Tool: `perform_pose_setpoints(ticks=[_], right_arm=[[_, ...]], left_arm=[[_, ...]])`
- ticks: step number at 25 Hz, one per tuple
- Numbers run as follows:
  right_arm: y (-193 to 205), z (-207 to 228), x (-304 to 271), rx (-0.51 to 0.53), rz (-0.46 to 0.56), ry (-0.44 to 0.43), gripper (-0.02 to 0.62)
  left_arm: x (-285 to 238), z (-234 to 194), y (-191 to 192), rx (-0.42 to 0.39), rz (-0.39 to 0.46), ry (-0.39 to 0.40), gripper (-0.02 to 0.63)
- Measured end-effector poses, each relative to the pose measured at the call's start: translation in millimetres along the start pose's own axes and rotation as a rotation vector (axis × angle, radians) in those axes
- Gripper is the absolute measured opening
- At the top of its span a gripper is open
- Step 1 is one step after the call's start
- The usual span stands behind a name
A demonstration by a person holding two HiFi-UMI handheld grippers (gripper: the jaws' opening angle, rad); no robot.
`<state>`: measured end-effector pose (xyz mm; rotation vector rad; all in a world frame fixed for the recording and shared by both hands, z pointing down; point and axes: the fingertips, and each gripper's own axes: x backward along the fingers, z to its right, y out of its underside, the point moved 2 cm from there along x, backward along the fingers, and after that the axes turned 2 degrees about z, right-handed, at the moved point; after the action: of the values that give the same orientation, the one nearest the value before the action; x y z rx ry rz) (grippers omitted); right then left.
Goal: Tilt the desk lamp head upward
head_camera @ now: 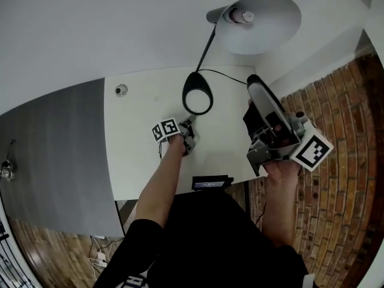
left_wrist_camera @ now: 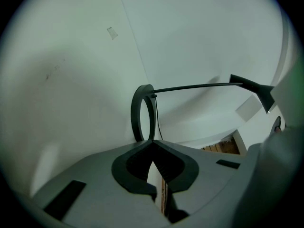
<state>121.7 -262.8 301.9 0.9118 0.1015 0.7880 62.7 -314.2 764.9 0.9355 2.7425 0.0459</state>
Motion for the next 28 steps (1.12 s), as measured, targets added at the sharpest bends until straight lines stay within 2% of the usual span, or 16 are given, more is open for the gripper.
perform_pose_setpoints(ticks=[8,13,19,24,28], right_arm=[[41.0,-0.9,18.6,-0.006,-0.041,0.084,0.173],[55.6,-0.7,29.4,-0.013,-0.064,0.107,0.173],[60.4,-21.6,39.6,-0.016,-0.071,0.057,0.173],[54.8,-26.9,55.4,-0.026,-0.057,0.004,0.173],[51.5,-30.4,86.1,-0.059,-0.028,-0.023,0.173]], left_arm=[[3.4,3.0,3.0,0.006,-0.018,0.045,0.012],[-3.2,6.3,2.4,0.009,-0.003,0.074,0.012],[12.6,-2.5,15.5,0.041,0.04,0.117,0.012],[31.7,-10.8,19.3,0.008,0.059,0.083,0.012],[52.4,-11.9,32.7,0.027,0.111,0.056,0.012]])
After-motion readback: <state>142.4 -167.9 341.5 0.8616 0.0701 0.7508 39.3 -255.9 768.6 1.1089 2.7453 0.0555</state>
